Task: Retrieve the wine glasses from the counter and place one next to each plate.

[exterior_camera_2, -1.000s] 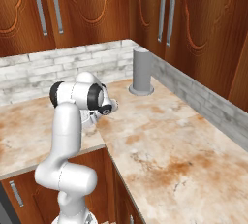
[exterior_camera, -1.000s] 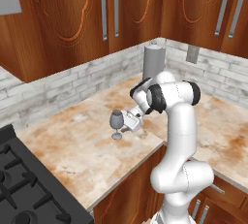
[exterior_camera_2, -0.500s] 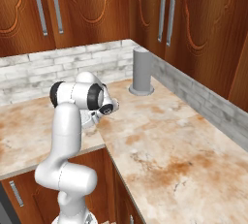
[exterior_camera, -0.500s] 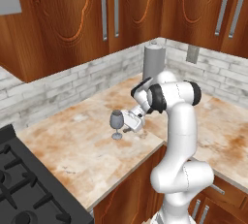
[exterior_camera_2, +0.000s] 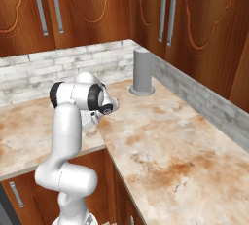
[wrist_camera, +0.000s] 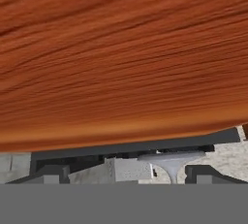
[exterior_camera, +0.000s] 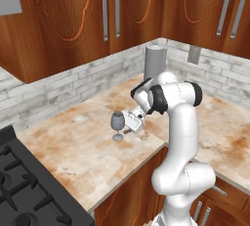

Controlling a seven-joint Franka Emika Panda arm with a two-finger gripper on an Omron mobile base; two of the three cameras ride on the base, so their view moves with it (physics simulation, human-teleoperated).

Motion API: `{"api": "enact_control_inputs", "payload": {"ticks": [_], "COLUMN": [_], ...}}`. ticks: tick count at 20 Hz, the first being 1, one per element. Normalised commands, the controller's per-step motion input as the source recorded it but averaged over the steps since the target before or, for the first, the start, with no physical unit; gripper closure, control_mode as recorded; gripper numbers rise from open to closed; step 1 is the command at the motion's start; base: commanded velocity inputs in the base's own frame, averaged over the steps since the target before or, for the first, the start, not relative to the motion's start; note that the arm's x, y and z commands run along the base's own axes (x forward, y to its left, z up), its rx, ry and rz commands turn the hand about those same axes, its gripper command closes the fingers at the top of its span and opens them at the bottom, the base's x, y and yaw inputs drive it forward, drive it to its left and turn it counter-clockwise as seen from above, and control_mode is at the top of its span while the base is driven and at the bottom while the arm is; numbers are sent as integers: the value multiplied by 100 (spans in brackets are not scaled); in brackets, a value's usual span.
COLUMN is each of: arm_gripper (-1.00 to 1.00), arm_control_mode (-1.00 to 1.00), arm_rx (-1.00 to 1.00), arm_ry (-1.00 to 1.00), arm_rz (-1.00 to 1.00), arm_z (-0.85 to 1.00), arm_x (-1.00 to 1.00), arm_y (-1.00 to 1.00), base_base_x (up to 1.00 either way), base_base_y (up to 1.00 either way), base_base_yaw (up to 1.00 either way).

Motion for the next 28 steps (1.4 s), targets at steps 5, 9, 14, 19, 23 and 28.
{"api": "enact_control_inputs", "payload": {"ticks": [5,9,14,19,23,28], "arm_gripper": [-100,-100,-100,-100,-100,-100], "arm_control_mode": [-100,-100,-100,-100,-100,-100], "arm_rx": [0,0,-1,-3,-1,-1], "arm_ry": [0,0,0,1,7,11], "arm_rz": [0,0,-1,-1,-1,0], "arm_z": [0,-10,-5,-13,-24,-30], "arm_x": [1,0,0,0,-8,-26], "arm_y": [0,3,23,28,14,8], "base_base_x": [0,0,0,0,0,0], "base_base_y": [0,0,0,0,0,0], "base_base_yaw": [0,0,0,0,0,0]}}
